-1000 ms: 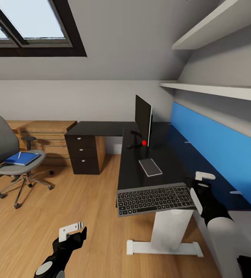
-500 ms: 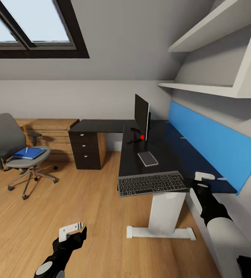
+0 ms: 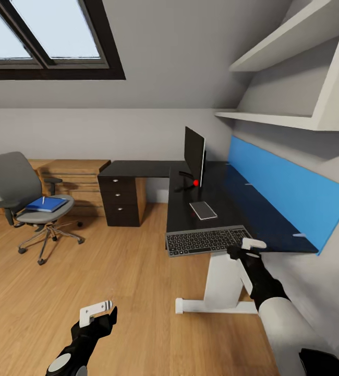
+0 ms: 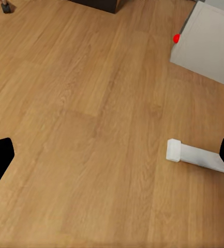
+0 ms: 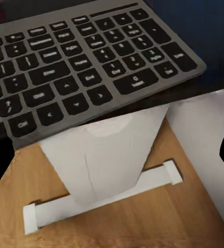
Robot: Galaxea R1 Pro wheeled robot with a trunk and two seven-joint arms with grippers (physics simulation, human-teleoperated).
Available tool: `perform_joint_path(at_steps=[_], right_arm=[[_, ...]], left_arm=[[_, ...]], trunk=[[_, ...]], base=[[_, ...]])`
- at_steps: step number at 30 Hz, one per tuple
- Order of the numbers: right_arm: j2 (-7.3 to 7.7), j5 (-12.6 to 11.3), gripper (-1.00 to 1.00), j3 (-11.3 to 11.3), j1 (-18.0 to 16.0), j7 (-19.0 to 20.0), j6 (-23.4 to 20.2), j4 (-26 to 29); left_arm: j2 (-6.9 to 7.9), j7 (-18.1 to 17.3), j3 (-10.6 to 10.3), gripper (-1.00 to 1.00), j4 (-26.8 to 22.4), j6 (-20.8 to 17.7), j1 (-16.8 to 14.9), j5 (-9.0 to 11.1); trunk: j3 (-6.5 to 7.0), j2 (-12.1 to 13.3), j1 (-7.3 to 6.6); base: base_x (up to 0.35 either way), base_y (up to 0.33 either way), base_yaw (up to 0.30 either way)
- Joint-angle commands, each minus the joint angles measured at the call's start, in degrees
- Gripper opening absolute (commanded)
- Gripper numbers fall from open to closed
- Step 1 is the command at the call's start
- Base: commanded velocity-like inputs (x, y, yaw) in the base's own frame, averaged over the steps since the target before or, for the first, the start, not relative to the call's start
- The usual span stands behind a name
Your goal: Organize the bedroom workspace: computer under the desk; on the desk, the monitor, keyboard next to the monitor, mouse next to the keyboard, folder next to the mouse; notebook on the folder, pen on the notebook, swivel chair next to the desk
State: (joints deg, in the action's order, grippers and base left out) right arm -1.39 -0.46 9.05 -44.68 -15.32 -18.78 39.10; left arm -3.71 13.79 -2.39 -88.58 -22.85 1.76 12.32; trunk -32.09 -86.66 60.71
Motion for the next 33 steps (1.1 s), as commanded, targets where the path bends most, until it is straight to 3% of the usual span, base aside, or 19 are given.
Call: perform_joint_path(at_steps=[1,6,12,15,23,33], right_arm=[[-0.98,0.07,1.00,0.10,0.02,0.02,-0.29,-0.73],[-3.52,-0.08,1.00,0.09,0.09,1.63,-0.23,-3.43],[-4.83,-2.03,1.00,0.20,0.11,6.78,-0.27,-5.99],[-4.83,-4.31,1.00,0.29,0.12,8.92,-0.28,-6.99],[-4.40,-13.26,1.00,0.43,0.12,16.74,-0.29,-8.60],[-2.70,-18.79,1.00,0.53,0.12,25.08,-0.37,-11.95]], left_arm=[[0.02,0.50,-0.07,1.00,-0.11,-0.18,0.00,0.60],[0.02,0.51,-0.07,1.00,-0.11,-0.19,0.00,0.56],[0.02,0.48,-0.07,1.00,-0.11,-0.25,0.00,0.60],[0.04,0.49,-0.07,1.00,-0.11,-0.26,0.00,0.60],[0.02,0.52,-0.07,1.00,-0.11,-0.26,0.00,0.60],[0.03,0.52,-0.07,1.00,-0.11,-0.26,0.00,0.60]], trunk=[[-0.04,-0.03,0.00],[-0.04,-0.03,0.00],[-0.04,-0.03,0.00],[-0.04,-0.03,0.00],[-0.04,-0.03,0.00],[-0.04,-0.03,0.00]], base=[[-0.003,0.006,0.000],[-0.001,0.003,0.000],[0.000,0.000,0.000],[0.000,0.000,0.000],[0.000,0.000,0.000],[0.000,0.000,0.000]])
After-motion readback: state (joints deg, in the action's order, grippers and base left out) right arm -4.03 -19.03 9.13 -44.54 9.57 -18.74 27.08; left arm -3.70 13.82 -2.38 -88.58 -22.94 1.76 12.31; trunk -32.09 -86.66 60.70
